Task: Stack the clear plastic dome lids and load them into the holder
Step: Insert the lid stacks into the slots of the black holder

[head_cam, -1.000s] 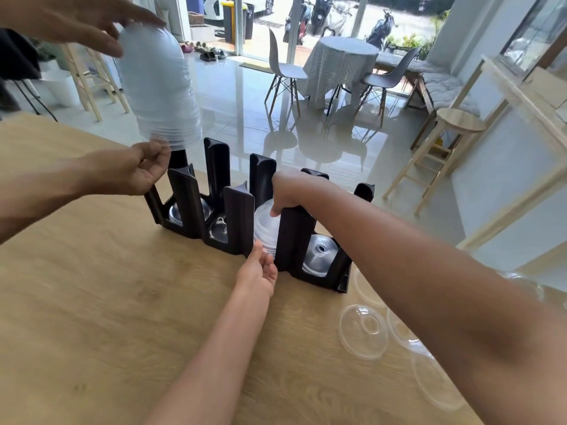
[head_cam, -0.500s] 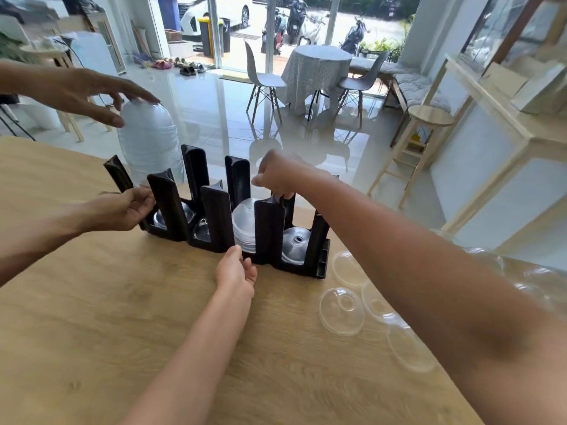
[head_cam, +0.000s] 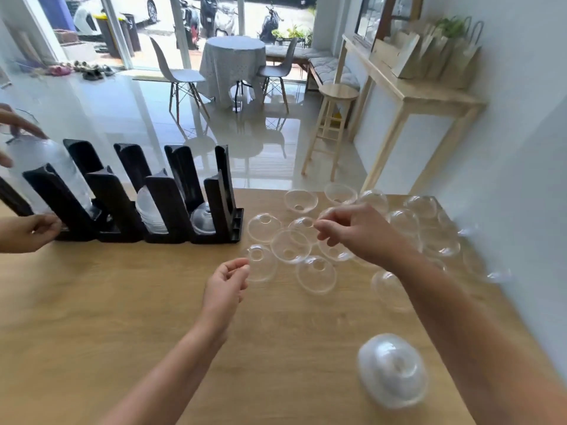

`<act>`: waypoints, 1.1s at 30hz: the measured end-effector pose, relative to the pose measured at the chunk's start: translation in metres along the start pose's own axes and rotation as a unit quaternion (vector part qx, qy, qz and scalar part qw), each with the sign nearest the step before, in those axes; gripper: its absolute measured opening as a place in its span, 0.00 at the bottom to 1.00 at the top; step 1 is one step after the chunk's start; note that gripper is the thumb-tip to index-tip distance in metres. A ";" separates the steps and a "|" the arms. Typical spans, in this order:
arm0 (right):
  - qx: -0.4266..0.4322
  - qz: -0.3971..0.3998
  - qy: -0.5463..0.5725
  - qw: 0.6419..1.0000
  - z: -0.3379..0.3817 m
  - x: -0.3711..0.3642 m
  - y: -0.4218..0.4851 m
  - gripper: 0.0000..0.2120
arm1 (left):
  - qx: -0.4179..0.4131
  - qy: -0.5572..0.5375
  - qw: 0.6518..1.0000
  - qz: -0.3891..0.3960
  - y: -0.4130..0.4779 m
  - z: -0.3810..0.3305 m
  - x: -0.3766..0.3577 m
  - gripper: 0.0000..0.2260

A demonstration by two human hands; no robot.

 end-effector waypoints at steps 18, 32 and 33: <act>-0.411 -0.024 0.144 0.900 -0.240 0.024 -0.202 0.19 | 0.073 0.202 0.951 0.223 -0.162 0.071 -0.158 0.37; -0.382 -0.061 0.172 0.906 -0.224 -0.004 -0.206 0.26 | 0.134 0.060 0.965 0.217 -0.162 0.091 -0.148 0.33; -0.378 -0.060 0.177 0.907 -0.223 -0.004 -0.205 0.25 | 0.136 0.054 0.964 0.222 -0.161 0.092 -0.146 0.33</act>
Point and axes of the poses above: each hand's wrist, its own y-axis towards the middle knuckle, its own x-axis out of the back of the hand, z = x × y, the point moved 4 cm from there along y, towards the middle knuckle, and after that the axes turned 8 degrees about -z, right-handed, at the moved point
